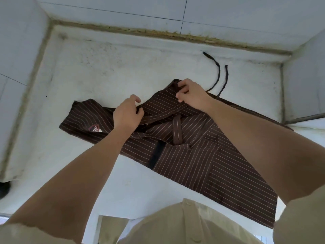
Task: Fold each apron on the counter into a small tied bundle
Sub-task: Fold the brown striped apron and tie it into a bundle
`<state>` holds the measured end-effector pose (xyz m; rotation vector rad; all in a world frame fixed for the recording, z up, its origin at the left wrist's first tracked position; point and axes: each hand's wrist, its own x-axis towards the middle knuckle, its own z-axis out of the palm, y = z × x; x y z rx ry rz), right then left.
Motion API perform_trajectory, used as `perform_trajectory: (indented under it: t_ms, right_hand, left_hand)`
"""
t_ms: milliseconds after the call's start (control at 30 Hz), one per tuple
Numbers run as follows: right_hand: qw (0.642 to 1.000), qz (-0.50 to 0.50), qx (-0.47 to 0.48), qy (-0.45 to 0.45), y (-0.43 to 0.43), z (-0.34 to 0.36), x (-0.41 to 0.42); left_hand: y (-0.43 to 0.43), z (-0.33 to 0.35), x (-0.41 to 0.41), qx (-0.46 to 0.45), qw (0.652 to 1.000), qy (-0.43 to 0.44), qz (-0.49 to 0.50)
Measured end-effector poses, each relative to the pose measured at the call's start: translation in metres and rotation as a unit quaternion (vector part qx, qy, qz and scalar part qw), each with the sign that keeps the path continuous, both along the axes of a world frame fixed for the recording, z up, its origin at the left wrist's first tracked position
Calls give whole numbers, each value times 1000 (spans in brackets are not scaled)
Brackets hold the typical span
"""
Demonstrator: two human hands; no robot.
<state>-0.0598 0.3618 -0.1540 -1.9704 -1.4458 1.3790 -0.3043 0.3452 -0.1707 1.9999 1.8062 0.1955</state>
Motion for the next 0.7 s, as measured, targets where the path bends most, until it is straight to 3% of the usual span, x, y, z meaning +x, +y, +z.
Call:
perform_trajectory:
  t_ms: [100, 267, 367, 500, 600, 700]
  right_hand:
    - [998, 21, 56, -31, -14, -5, 0]
    - [986, 38, 149, -64, -33, 6, -1]
    - [987, 85, 119, -68, -48, 21, 3]
    - [982, 181, 24, -42, -74, 38, 11]
    - [959, 272, -31, -66, -94, 37, 8]
    - [916, 366, 5, -163, -108, 27, 4]
  left_hand:
    - [-3, -1, 1, 55, 998, -24, -36]
    - [-14, -5, -5, 117, 984, 11, -132]
    - [-24, 4, -7, 161, 973, -13, -166]
    - [-43, 11, -10, 99, 951, -32, -290]
    - [-56, 5, -7, 74, 941, 10, -329]
    - [-60, 5, -5, 79, 957, -16, -280]
